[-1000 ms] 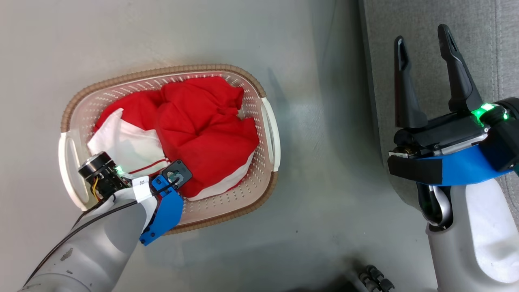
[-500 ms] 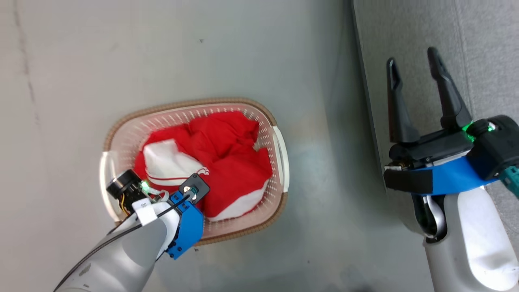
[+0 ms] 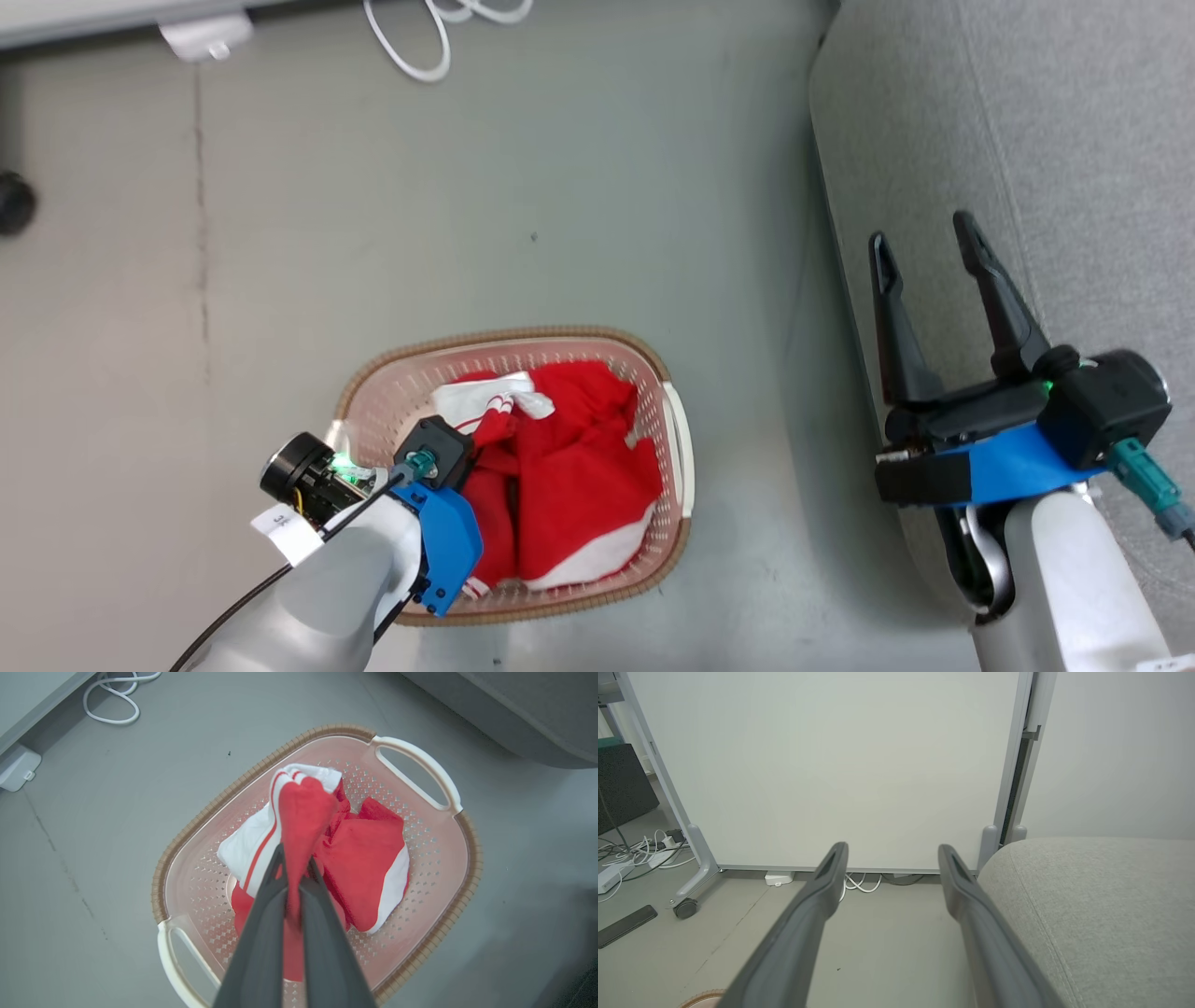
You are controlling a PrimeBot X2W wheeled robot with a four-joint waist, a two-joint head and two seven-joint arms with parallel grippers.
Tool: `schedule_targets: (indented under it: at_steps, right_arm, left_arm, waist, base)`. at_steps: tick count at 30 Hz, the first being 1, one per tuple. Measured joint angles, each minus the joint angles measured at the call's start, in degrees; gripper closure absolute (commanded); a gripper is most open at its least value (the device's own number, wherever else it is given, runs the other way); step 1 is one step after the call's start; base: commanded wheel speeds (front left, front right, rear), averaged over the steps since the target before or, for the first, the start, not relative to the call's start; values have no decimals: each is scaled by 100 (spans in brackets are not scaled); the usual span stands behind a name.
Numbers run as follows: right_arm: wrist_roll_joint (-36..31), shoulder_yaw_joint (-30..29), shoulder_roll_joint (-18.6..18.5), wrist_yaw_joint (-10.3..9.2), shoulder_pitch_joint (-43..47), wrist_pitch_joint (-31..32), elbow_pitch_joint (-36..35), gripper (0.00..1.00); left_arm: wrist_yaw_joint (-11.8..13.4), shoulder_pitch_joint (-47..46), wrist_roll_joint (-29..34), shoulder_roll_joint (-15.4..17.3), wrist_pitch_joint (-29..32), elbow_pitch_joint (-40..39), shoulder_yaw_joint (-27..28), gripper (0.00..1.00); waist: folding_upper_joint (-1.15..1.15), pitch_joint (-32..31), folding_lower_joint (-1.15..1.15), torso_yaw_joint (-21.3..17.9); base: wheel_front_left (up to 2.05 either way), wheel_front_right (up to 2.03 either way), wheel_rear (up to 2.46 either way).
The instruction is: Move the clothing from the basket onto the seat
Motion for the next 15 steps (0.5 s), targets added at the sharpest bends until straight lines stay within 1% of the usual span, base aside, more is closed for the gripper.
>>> schedule_targets:
  at_steps: [6, 9, 15]
  right_arm:
    - [0, 15, 0, 0, 313, 0, 110, 0]
    - [-2, 5, 0, 0, 453, 0, 145, 0]
    - [-15, -19, -1, 0, 728, 0, 205, 0]
  left_arm:
    - [0, 193, -452, 15, -63, -307, 367, 100]
    - [0, 232, -469, 115, -67, -610, 583, 100]
    - [11, 458, -442, 279, -74, -1390, 1341, 100]
  waist:
    - [0, -555, 0, 123]
    - [0, -836, 0, 181]
    - [0, -1349, 0, 303]
  base:
    - [0, 0, 0]
    - [0, 0, 0]
    - [0, 0, 0]
